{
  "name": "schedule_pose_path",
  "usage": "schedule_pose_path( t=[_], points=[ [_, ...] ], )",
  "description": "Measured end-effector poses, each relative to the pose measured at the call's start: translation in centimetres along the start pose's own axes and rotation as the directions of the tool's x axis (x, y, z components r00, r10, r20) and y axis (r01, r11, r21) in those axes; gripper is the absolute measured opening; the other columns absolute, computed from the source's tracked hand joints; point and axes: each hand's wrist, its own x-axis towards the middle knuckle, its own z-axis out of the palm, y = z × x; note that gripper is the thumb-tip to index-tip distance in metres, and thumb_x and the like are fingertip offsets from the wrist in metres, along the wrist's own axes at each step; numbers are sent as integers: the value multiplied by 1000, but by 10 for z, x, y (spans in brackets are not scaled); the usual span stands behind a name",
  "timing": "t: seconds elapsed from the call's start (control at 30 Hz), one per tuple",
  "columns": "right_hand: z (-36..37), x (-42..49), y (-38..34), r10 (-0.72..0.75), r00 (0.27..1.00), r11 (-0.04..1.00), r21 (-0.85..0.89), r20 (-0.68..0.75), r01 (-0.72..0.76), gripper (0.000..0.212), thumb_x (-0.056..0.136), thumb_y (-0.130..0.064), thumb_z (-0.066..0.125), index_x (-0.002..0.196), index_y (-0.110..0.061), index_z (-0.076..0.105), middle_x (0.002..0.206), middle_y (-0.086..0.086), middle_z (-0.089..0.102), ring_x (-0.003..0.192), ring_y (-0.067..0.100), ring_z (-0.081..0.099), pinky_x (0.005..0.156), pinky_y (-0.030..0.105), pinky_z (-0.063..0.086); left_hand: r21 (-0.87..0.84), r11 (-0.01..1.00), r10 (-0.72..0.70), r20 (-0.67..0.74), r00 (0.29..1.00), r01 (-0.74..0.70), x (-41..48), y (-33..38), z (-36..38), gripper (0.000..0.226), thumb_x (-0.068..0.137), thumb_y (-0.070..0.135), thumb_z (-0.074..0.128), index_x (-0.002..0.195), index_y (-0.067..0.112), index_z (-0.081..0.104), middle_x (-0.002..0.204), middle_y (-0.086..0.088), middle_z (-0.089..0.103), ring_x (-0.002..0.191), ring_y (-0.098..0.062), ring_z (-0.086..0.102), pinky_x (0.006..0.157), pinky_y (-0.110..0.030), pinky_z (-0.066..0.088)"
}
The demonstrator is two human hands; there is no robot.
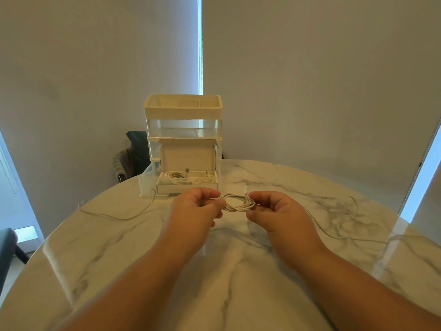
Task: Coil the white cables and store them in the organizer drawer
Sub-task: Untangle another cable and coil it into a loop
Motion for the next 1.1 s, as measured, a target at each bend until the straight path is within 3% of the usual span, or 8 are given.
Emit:
schedule_pose_path(
  t=[0.2, 0.3, 0.47, 0.53, 0.63, 0.77, 0.9, 1.1],
  points=[
    [-8, 2, -8, -76, 997, 990, -116, 4, 76, 20, 80, -10, 76, 95, -24, 74, 83, -5, 76, 79, 11, 71, 77, 25, 55, 215, 976, -4, 66, 998, -10, 0, 7, -3, 21, 83, 16, 76, 100, 28, 71, 86, 6, 74, 75, -1, 67, 59, -10, 46],
    [-8, 4, -14, -101, 995, 990, -100, 5, 101, 20, 80, -9, 76, 94, -23, 75, 80, -3, 75, 74, 11, 70, 73, 22, 54, 290, 957, 1, 88, 996, -27, 2, 17, -7, 16, 83, 20, 77, 95, 29, 73, 83, 11, 75, 79, -3, 68, 72, -19, 52],
    [0, 21, -15, 10, 1000, 1000, -2, -2, -10, 18, 73, -8, 80, 87, -20, 77, 85, 4, 76, 80, 20, 71, 89, 48, 56, 457, 887, -1, 145, 989, -66, 17, 39, -14, 22, 84, 23, 76, 101, 31, 64, 91, 10, 70, 81, -5, 64, 72, -22, 52],
    [5, 27, -16, 43, 998, 998, -37, 39, -42, 21, 73, -5, 79, 89, -18, 76, 86, 4, 76, 82, 22, 71, 91, 51, 55, 536, 841, -14, 161, 987, -76, 25, 42, -20, 22, 84, 22, 77, 95, 32, 61, 94, 8, 69, 84, -7, 64, 73, -22, 52],
    [16, 38, -20, 60, 995, 983, -177, 83, -45, 24, 71, -6, 80, 88, -22, 77, 85, 1, 76, 85, 22, 71, 93, 48, 55, 599, 796, -21, 179, 984, -92, 36, 44, -32, 15, 85, 23, 75, 87, 32, 63, 95, 6, 68, 88, -9, 63, 75, -21, 50],
    [37, 58, -24, 50, 994, 959, -281, 96, -21, 15, 75, -12, 80, 87, -21, 76, 82, 1, 75, 81, 21, 72, 89, 46, 57, 614, 785, -19, 164, 986, -87, 53, 40, -45, 16, 88, 18, 72, 103, 22, 69, 103, 3, 67, 95, -12, 62, 79, -22, 49],
    [61, 81, -27, -18, 991, 895, -439, 132, 75, 7, 80, -18, 77, 85, -23, 74, 80, 1, 74, 80, 22, 70, 81, 44, 59, 609, 787, 32, 120, 992, -99, 78, 37, -59, 15, 88, 17, 71, 102, 23, 70, 99, 3, 67, 85, -9, 60, 63, -16, 43],
    [86, 125, -29, -78, 981, 809, -563, 178, 167, 8, 81, -19, 76, 87, -23, 73, 83, 0, 70, 76, 19, 66, 65, 33, 54, 586, 800, 128, 48, 991, -132, 116, 29, -72, 13, 90, 18, 68, 101, 25, 68, 98, 4, 67, 89, -11, 63, 81, -26, 52]
  ],
)
